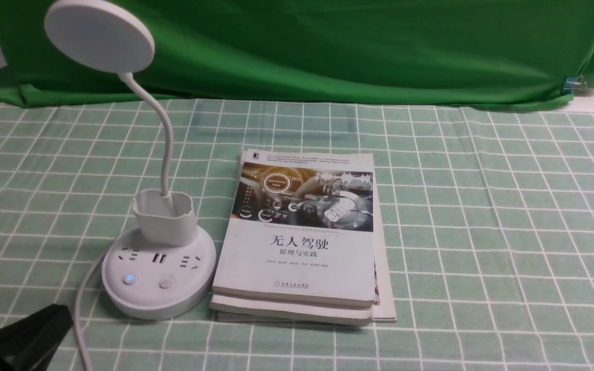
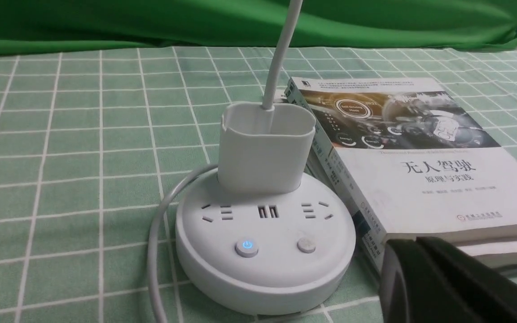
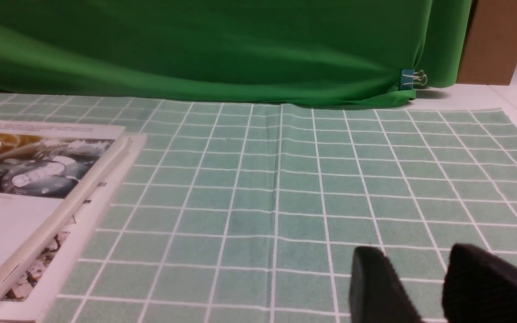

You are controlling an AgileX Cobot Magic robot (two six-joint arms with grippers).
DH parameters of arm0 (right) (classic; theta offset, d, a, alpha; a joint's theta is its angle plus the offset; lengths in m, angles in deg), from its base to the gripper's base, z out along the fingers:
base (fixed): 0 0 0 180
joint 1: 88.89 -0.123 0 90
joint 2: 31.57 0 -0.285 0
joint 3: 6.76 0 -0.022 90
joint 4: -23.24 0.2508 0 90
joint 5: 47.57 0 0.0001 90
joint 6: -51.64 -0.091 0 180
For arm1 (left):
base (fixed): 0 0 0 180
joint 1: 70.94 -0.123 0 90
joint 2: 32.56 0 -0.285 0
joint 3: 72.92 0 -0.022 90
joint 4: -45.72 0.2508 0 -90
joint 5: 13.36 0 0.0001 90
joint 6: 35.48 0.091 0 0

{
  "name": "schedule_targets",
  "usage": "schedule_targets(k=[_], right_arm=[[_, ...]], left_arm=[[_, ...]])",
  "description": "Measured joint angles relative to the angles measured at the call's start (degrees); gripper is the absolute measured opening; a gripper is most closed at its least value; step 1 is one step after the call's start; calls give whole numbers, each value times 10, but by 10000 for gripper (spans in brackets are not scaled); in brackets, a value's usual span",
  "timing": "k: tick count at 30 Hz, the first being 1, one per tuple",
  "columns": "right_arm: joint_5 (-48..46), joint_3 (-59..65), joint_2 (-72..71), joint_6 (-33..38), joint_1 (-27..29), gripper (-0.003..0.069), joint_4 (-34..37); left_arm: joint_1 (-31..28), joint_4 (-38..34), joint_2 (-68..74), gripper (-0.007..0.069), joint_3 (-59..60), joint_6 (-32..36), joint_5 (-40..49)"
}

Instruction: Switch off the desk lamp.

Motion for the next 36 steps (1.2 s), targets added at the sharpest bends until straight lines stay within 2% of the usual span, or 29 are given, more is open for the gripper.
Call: schedule_targets(k=[2, 6, 11, 16, 20, 25, 36], right_arm=[[0, 0, 0, 0, 0, 242, 0], [0, 0, 0, 0, 0, 242, 0], [0, 0, 0, 0, 0, 242, 0], [0, 0, 0, 0, 0, 242, 0], [0, 0, 0, 0, 0, 242, 0], [0, 0, 0, 0, 0, 242, 0], [0, 0, 0, 0, 0, 242, 0]], left_arm=[[-3, 8, -7, 1, 0, 3, 1], [-51, 13, -52, 1, 0, -2, 28], [-145, 13, -130, 1, 0, -6, 108], [-194, 12, -178, 1, 1, -13, 181], [-204, 8, -182, 1, 18, -14, 179], [-205, -24, -182, 1, 46, -16, 137], [-205, -34, -182, 1, 46, -17, 137]])
